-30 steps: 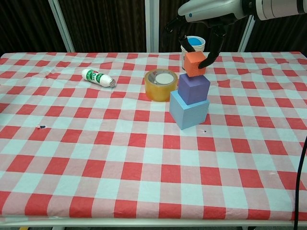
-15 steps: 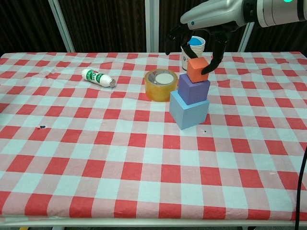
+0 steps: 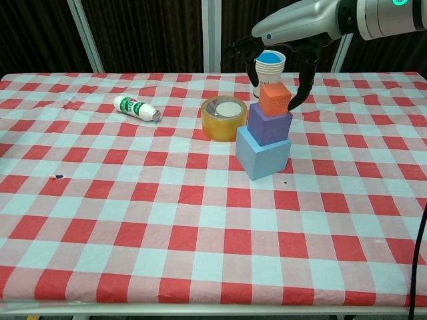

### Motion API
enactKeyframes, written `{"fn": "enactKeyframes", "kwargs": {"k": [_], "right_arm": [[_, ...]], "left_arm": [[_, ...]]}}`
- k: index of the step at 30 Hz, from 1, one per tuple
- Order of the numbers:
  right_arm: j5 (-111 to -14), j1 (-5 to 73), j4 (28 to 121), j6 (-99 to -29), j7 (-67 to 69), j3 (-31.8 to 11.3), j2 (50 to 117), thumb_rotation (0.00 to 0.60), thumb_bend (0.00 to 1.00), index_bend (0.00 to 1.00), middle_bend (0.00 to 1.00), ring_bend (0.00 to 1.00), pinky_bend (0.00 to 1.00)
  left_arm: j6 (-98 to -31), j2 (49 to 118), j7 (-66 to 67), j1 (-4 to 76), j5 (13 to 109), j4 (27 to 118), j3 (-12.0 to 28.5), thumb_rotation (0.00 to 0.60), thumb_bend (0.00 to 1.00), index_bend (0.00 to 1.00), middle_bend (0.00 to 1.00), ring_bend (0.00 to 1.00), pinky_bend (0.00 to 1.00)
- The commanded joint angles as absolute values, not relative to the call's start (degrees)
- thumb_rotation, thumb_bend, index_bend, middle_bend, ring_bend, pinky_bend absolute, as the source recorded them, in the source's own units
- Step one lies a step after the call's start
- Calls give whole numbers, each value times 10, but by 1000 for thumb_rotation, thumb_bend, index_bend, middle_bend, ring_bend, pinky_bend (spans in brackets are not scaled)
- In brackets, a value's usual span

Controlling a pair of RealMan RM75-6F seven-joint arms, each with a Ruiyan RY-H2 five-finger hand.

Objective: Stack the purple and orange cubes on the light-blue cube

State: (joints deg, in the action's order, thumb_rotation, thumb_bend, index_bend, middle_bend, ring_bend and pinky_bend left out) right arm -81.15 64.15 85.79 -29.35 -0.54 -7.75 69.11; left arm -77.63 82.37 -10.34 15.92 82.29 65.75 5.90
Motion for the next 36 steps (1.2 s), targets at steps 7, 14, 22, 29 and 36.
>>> {"fn": "enactKeyframes", "kwargs": {"k": [7, 14, 22, 29, 36], "right_arm": [[-801, 565, 975, -428, -46, -94, 568, 600, 0, 2, 197, 2, 69], [-707, 388, 1065, -708, -249, -73, 551, 600, 1, 1, 179, 1, 25], [-687, 284, 1041, -778, -220, -29, 601, 600, 2, 0, 148, 0, 0], [-687, 224, 980, -789, -177, 2, 675, 600, 1, 0, 138, 0, 0], [-697, 206, 940, -771, -156, 4, 708, 600, 1, 0, 130, 0, 0]], "left_arm": [[-784, 819, -104, 159, 826, 665, 62, 600, 110, 279, 244, 162, 285], [-794, 813, -99, 159, 835, 680, 60, 600, 113, 279, 244, 162, 286], [-796, 812, -93, 160, 842, 688, 57, 600, 112, 280, 244, 162, 285], [-799, 810, -90, 161, 847, 694, 55, 600, 111, 279, 244, 161, 285], [-798, 812, -86, 161, 849, 694, 53, 600, 112, 279, 244, 162, 285]]}}
